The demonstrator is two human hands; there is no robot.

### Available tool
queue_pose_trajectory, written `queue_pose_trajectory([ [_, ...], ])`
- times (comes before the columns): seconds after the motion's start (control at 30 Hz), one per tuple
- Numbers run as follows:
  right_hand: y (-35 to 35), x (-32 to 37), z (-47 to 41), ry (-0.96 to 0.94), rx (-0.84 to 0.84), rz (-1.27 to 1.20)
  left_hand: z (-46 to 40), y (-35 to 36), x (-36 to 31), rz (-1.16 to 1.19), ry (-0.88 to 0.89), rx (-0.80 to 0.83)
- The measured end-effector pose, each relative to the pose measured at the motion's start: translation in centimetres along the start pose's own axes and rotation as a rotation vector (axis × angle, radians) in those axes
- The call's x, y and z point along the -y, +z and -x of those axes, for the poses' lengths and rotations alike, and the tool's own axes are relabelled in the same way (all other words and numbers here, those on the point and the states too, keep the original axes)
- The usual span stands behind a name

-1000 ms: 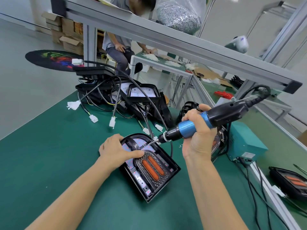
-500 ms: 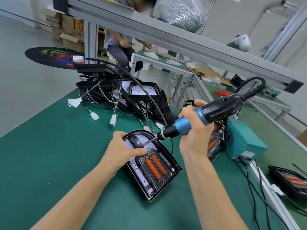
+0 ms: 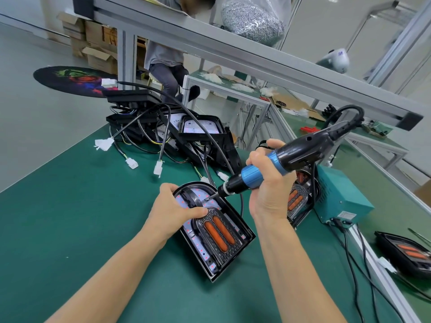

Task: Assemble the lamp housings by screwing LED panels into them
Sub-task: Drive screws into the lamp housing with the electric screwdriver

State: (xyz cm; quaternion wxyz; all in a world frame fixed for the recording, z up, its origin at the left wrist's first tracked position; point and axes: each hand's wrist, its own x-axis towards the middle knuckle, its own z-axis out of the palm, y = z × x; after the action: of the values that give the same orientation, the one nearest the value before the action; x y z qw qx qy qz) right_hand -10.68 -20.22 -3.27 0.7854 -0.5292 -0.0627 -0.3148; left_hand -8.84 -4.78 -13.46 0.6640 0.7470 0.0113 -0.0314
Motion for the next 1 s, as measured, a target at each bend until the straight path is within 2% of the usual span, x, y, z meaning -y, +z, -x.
queue_pose_trajectory([
  [0.33,0.5,0.0,0.1,-0.069,0.116,0.030,0.2,0.7,0.0,0.010,0.069,-0.041],
  [0.63,0.1,-0.4,0.4,-0.065,0.123,0.103,0.1,0.6,0.9,0.042,0.051,-0.082],
  [1.0,0.0,-0.6,0.5,-0.040,0.223,0.107,0.0,0.6,1.1,0.057,0.021,-0.095],
])
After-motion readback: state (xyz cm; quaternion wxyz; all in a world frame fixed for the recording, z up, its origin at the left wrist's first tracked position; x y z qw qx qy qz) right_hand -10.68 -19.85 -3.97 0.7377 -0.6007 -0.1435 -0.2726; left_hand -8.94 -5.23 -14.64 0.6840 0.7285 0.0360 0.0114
